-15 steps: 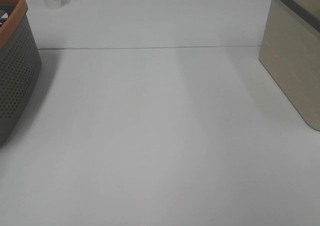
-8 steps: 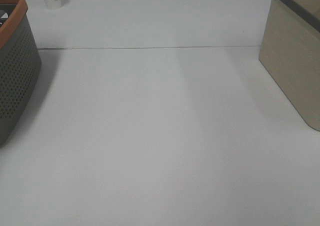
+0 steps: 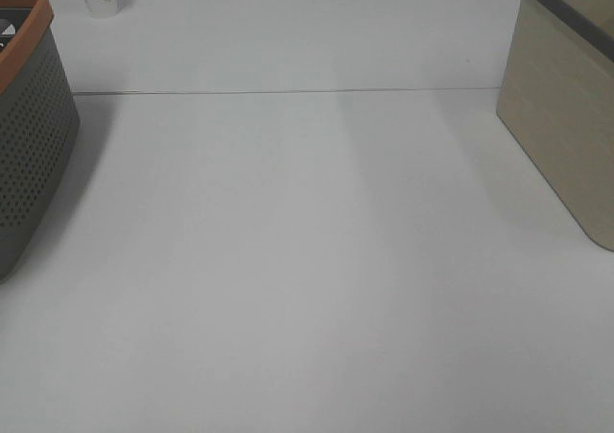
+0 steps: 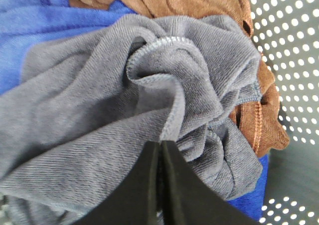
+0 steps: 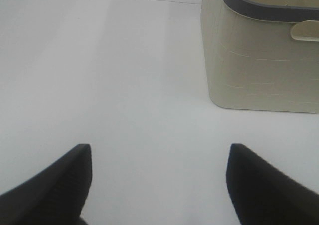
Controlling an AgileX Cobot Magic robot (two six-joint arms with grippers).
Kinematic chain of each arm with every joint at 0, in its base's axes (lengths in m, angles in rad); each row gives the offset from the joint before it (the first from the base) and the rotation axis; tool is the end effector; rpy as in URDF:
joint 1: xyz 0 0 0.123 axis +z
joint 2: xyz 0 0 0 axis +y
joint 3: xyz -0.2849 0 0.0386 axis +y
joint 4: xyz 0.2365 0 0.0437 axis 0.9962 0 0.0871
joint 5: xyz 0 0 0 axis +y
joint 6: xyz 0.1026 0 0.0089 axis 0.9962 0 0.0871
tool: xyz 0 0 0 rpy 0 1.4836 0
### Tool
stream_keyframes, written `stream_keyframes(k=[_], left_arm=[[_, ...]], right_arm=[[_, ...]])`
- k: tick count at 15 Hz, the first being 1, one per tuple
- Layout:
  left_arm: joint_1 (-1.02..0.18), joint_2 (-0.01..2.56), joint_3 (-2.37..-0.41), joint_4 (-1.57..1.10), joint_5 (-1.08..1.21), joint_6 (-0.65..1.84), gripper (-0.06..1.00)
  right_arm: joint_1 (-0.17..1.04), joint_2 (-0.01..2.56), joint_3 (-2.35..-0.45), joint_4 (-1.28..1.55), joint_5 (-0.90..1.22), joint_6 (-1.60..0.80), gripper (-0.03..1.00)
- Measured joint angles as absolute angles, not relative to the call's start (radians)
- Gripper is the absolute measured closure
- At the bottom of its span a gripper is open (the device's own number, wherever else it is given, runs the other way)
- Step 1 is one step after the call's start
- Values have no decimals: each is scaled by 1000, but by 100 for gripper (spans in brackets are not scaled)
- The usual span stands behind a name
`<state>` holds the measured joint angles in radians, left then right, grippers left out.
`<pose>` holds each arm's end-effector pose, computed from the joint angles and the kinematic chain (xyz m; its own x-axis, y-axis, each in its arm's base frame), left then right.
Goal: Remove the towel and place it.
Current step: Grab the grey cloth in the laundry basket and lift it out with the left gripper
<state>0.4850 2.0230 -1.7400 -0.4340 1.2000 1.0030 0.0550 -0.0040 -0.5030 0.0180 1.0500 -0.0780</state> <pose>0.3887 0.1592 0.2456 -0.8448 0.3268 -0.4236 0.4033 0.9093 -0.1028 -0.0072 0.0012 0.2681 -0.4337 -0.0930 -0.8963 -0.0991 0.9935 -0.0551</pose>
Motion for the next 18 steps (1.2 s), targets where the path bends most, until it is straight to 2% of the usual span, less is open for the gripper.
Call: stream_keyframes(k=[10,18], left_arm=[[485,1810,-1931,-515,1173,954,94],[485,1573,-1932,-825,763,936,94]], right_arm=[[55,-4,-503,18,1050,-77,23],[55,-4,-503,18,1050,-77,23]])
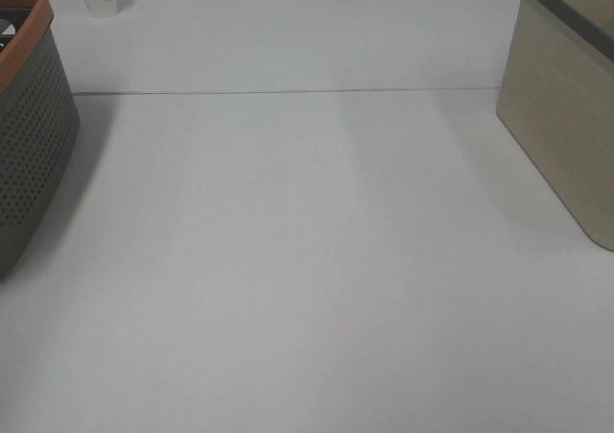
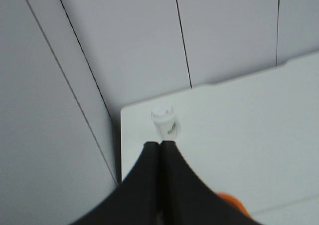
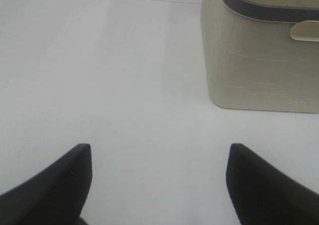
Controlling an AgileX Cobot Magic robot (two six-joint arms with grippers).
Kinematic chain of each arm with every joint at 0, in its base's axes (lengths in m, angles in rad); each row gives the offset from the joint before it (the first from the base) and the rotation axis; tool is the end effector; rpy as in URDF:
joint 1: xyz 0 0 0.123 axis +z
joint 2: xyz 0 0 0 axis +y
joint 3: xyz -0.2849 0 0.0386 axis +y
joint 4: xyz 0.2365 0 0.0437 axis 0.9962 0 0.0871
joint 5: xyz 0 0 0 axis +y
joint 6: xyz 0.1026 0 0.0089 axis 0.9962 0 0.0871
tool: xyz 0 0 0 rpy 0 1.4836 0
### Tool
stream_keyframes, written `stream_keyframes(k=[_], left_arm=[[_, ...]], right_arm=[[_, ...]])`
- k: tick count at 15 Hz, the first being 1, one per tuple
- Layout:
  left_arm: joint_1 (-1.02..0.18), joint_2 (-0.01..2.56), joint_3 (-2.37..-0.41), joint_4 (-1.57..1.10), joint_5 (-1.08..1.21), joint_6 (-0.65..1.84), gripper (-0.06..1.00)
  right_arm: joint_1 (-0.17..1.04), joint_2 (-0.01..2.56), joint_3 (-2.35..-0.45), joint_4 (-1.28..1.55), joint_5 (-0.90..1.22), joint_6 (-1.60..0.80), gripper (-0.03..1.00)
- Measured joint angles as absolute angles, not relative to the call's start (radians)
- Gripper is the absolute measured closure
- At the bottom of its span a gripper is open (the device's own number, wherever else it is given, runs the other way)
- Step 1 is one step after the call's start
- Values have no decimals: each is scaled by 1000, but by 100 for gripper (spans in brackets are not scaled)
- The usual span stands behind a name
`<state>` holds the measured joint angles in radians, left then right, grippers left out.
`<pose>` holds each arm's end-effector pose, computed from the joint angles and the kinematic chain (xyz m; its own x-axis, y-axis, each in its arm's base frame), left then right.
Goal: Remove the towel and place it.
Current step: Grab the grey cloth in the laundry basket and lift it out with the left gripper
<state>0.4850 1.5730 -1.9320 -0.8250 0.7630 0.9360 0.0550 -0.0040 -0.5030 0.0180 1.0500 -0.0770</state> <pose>0.3192 0.1091 0.5203 -0.0982 0.2100 -0.9728 0.0727 0.9764 0.2034 -0.0072 0.0012 0.2681 -0.4337 -0.0920 -0.8963 -0.0987 0.9936 -0.0542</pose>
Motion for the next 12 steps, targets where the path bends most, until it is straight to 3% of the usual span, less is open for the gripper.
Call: stream_keyframes(k=[6,9,12], left_arm=[[470,1515,-2048,-1187,660,936,94],[377,1513,-2126,-1189,655,936,94],[181,1515,-2141,-1103,618,936,94]], right_arm=[[55,-4,-503,18,1050,-77,23],[55,-4,-503,18,1050,-77,23],[55,-4,-503,18,1050,-77,23]])
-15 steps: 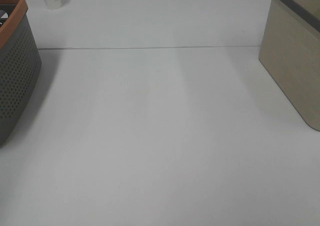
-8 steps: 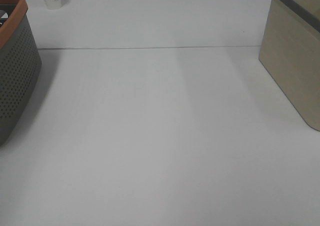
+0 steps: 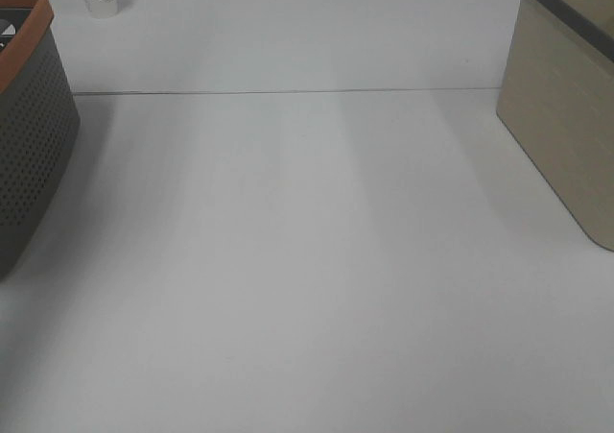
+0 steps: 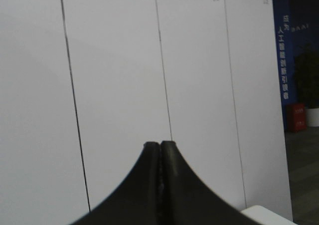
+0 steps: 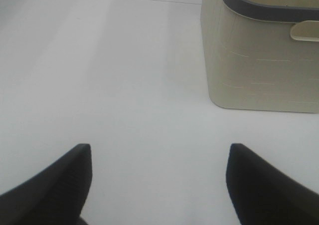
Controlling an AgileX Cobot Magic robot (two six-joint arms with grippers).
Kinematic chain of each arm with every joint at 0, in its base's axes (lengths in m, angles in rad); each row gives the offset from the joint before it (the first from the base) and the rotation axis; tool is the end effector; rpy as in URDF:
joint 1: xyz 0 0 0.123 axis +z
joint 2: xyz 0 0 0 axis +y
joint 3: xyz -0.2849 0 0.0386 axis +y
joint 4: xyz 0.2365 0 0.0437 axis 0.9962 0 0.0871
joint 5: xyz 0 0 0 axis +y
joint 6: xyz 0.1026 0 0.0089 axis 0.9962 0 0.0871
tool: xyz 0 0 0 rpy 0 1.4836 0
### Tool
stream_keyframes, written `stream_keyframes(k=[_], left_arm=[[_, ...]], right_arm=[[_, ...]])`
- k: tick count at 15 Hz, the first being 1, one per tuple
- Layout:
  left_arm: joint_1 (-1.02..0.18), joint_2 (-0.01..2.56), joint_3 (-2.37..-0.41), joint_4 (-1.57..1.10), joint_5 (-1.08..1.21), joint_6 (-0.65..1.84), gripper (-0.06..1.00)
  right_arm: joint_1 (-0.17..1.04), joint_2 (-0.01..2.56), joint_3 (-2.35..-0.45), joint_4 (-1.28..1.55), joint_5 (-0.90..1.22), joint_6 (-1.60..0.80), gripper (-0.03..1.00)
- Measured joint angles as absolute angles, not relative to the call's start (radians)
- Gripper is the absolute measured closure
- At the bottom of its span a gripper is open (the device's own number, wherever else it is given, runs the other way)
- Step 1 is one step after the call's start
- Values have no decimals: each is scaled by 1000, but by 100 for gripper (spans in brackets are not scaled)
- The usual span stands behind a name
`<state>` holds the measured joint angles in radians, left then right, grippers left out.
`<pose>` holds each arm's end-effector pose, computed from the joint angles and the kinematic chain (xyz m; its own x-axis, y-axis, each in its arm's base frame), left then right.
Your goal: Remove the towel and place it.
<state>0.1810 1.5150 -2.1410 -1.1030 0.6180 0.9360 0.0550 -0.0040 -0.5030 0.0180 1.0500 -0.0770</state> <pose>0.2750 -0.0039 0.6181 0.3595 -0.0037 -0.9331 0.3437 0.9302 0.1287 -0.0072 0.0012 0.2681 -0.4337 -0.0920 -0.8963 -0.0987 0.9936 -0.0542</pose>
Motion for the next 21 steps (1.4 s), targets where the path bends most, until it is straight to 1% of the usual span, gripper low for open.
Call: stream_keyframes(k=[2,4,7,8,11,14,16,17,21], left_arm=[[57,1529,-2141,-937,622,919,94],[-55,1547,-2139,-723,655,828,94],[-155,1577,-2100,-521,697,684,94],[-188,1597,-2036,-484,730,627,94],[-222,1601,-1897,-471,737,613,94],[-282,1602,-1762,-470,714,611,94],[-334,1602,-1660,-470,654,610,94],[-368,1602,-1576,-470,609,601,94],[-451,1602,-1387,-471,525,569,94]], right_arm=[[55,-4,-503,18,1050,-77,23],[55,-4,-503,18,1050,-77,23],[55,-4,-503,18,1050,-77,23],[55,-4,-503,18,1050,-77,23],[55,-4,-503,18,1050,-77,23],[55,-4,-503,18,1050,-77,23],[55,-4,-503,18,1050,-77,23],[55,-4,-503,18,1050,-77,23],[55,-4,-503,18,1050,-77,23]])
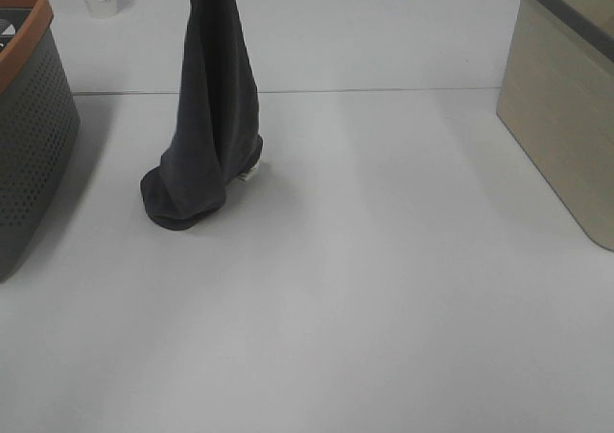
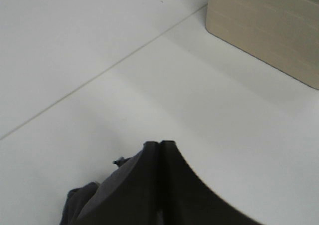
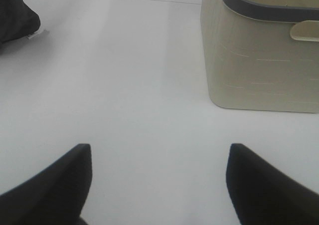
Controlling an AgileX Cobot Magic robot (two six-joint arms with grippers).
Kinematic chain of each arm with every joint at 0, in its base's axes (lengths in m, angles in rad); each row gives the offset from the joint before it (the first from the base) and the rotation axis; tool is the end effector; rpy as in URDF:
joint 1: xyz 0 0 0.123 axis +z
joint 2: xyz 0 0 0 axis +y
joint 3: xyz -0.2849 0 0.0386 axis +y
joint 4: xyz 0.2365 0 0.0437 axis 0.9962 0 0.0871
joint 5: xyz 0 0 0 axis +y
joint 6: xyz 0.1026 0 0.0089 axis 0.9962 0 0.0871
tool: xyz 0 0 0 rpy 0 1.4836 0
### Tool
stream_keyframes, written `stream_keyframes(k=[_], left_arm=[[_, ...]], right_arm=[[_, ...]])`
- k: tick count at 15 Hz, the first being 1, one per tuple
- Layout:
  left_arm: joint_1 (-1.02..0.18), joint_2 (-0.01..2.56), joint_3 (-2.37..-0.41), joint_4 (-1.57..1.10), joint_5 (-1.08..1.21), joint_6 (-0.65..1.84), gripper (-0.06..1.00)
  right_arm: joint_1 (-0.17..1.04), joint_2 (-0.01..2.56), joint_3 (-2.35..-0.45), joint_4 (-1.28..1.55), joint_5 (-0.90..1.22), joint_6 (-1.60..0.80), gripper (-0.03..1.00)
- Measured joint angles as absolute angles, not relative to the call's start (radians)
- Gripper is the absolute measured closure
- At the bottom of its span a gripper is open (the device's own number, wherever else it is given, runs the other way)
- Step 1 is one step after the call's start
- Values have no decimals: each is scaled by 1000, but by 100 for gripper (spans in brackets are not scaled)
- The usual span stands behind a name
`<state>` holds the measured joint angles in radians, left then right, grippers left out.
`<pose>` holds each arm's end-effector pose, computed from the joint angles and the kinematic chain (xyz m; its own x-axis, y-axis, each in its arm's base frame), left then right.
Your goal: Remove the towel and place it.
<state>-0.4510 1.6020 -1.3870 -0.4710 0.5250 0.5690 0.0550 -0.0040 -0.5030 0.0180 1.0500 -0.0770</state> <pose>0.3231 -0.1825 0.3418 -0.4144 0.3666 -0.8330 0.6643 0.7475 -0.0015 -0.0072 0.0012 0.2681 -0.4337 -0.0920 -0.8963 -0.0987 0.9936 -0.0542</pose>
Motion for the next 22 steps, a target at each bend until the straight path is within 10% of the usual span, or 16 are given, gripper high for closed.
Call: stream_keyframes(k=[18,22], left_arm=[[-515,1596,-1333,-446,570,549,94],[-515,1538,-1337,-485,444,541,94]], right_arm=[[55,98,-508,316,1030,-243,23],[55,298,-511,542,763,-493,23]])
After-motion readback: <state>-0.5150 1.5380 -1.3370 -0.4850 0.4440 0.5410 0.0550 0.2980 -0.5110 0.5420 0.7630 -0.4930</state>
